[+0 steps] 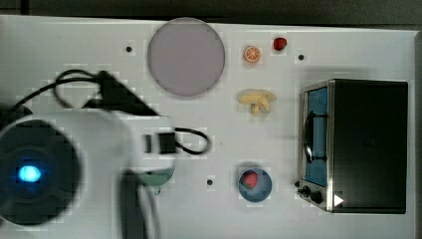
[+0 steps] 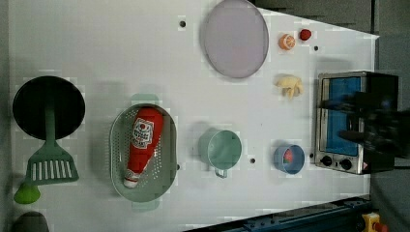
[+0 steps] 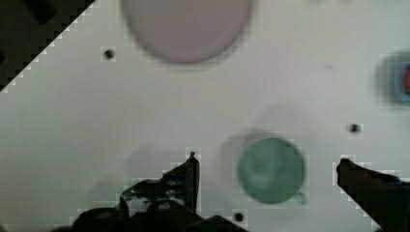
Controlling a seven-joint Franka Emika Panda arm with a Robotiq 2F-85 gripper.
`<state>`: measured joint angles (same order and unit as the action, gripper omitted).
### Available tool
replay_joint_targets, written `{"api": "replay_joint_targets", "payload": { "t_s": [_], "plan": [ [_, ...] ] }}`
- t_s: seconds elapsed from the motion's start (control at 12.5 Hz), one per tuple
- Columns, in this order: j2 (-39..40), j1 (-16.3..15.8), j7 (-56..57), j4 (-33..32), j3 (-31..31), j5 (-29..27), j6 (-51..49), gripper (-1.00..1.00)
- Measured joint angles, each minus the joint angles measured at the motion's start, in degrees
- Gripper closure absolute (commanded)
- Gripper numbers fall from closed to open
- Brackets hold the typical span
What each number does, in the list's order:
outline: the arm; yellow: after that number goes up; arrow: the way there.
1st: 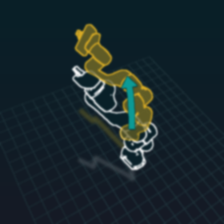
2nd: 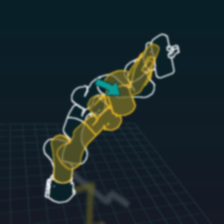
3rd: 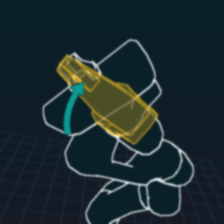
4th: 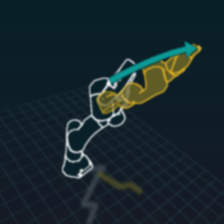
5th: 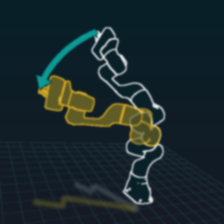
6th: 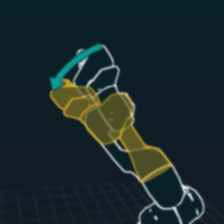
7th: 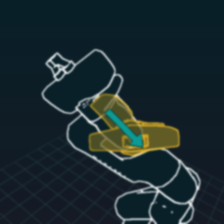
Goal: Pick Ketchup from the table and place it in strainer.
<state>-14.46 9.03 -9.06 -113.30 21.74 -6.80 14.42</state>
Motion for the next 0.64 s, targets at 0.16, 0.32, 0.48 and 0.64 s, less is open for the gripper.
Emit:
{"api": "replay_joint_targets", "payload": {
  "t_s": [0.16, 0.32, 0.48, 0.64],
  "plan": [
    [-1.22, 0.8, 0.01, 2.35, -5.3, 0.0, -5.53, -1.0],
    [-1.62, 1.48, 0.29, 3.08, -9.53, 0.07, -6.26, -1.0],
    [-1.16, 1.65, 0.93, 3.47, -12.62, 1.23, -6.51, -1.0],
    [-0.55, 2.24, 1.29, 3.47, -13.22, 3.88, -6.62, -1.0]
  ]
}}
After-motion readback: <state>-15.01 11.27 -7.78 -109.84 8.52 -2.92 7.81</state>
